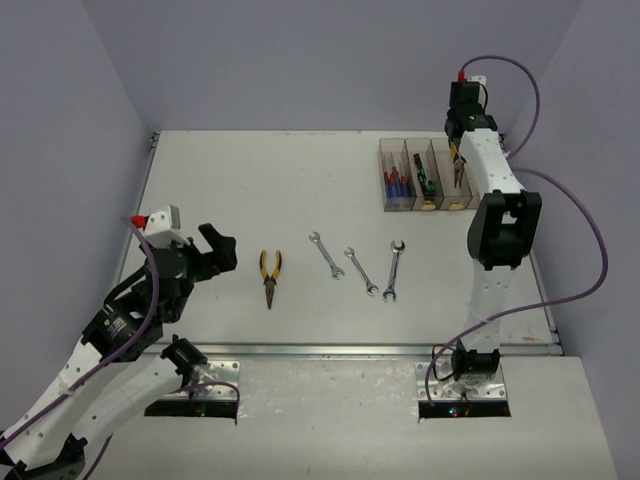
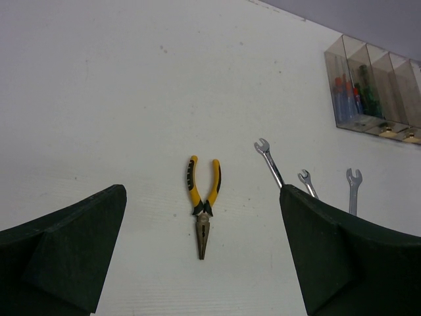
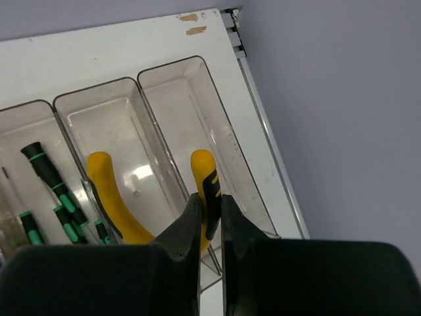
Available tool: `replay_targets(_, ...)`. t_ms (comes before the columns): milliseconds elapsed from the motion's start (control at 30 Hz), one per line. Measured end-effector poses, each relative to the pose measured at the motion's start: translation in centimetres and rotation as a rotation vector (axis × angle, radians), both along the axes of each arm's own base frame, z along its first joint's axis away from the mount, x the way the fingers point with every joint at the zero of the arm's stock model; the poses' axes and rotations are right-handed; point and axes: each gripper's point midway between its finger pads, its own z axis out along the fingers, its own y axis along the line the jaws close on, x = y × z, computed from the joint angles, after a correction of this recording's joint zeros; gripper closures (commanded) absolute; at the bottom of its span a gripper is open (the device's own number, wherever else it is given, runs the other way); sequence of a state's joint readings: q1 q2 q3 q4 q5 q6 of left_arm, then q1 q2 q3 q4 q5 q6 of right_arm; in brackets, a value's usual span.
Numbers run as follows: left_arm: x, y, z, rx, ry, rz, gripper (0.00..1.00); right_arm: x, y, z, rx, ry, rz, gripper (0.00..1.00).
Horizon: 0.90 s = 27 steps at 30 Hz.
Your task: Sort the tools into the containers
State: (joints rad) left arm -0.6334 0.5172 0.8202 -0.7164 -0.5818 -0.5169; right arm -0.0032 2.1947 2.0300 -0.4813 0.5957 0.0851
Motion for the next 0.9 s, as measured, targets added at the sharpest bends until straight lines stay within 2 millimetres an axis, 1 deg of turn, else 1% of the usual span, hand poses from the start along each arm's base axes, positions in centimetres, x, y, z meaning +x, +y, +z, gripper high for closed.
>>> replay_targets(100, 0.0, -0.1, 0.0, 0.001, -0.002, -0.006, 0.00, 0.8, -0.2, -2.5, -0.042, 0.048, 0.024, 1.00)
replay_targets(167, 0.0, -0.1, -0.1, 0.005, 0.000, -0.011, 0.00, 1.2, -0.1, -3.8, -0.054, 0.069, 0.038, 1.00)
replay_targets(267, 0.0, -0.2, -0.1, 0.005, 0.000, -0.016, 0.00, 1.7, -0.1, -5.1, -0.060, 0.082, 0.046, 1.00)
replay_targets(367, 0.0, -0.3, 0.0, 0.003, -0.002, -0.018, 0.00, 1.9, 0.0, -5.7, -0.059, 0.084, 0.048, 0.98)
replay_targets(400, 0.0, -0.3, 0.0, 0.003, -0.001, -0.019, 0.00, 1.9, 0.0, -5.7, -0.057, 0.083, 0.050, 0.90)
replay_targets(467, 0.0, -0.3, 0.0, 0.003, -0.001, -0.019, 0.00, 2.0, 0.1, -5.8, -0.048, 0.078, 0.050, 0.50)
replay_targets(500, 0.1, -0.3, -0.1, 0.004, 0.001, -0.019, 0.00, 2.0, 0.2, -5.8, -0.041, 0.074, 0.048, 0.33)
replay_targets(667, 0.7, -0.5, -1.0, 0.032, 0.044, 0.001, 0.00, 2.1, 0.6, -5.7, -0.004, 0.062, 0.045, 0.28)
replay_targets(767, 1.0, -0.9, -2.3, 0.045, 0.127, 0.018, 0.00, 1.8, 1.1, -5.6, 0.021, 0.060, 0.038, 0.27)
replay_targets(833, 1.7, -2.1, -2.6, 0.009, 0.149, 0.013, 0.01, 1.4, 1.8, -5.3, 0.061, 0.059, 0.039, 0.27)
replay_targets(900, 2.6, -3.5, -3.8, -0.022, 0.183, 0.008, 0.03, 0.6, 3.0, -4.2, 0.114, 0.050, 0.048, 0.27)
